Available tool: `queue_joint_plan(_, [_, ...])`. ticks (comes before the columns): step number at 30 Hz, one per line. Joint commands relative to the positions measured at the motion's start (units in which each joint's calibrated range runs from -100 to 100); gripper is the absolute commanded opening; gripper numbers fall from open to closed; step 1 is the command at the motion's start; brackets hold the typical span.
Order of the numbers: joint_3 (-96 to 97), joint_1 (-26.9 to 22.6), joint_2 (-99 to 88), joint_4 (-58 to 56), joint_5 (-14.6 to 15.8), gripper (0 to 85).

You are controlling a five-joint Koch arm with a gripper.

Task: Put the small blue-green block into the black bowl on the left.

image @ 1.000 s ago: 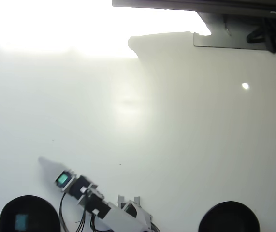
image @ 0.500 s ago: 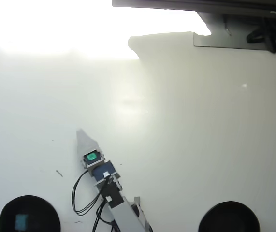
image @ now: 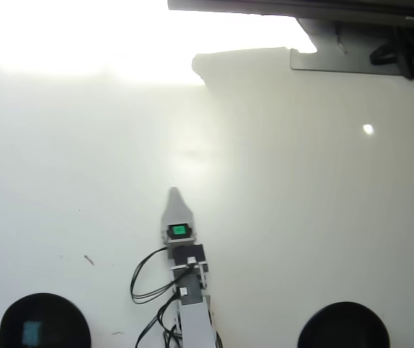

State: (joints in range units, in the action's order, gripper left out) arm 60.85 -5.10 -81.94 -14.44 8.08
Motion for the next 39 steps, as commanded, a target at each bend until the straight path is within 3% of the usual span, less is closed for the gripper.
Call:
queue_joint_plan(1, [2.09,1.12,-1.02,6.86,0.1,38.3])
queue_joint_plan(10, [19.37,4.4,3.15,23.32,0.1,38.2])
queue_joint_plan(17, [23.72,6.64,9.15,29.15,-0.1,38.3])
queue_joint_plan(21, [24.64,7.86,15.26,33.21,-4.69,43.3])
queue_joint_plan(26, [25.19,8.64,17.08,35.31,-7.13,43.4])
queue_joint_plan(31, [25.1,8.6,23.83,39.53,-7.62,49.7])
queue_joint_plan(36, [25.1,9.04,32.4,43.34,-8.25,49.9])
queue_joint_plan(39, [24.92,9.33,43.43,51.37,-8.5,49.9])
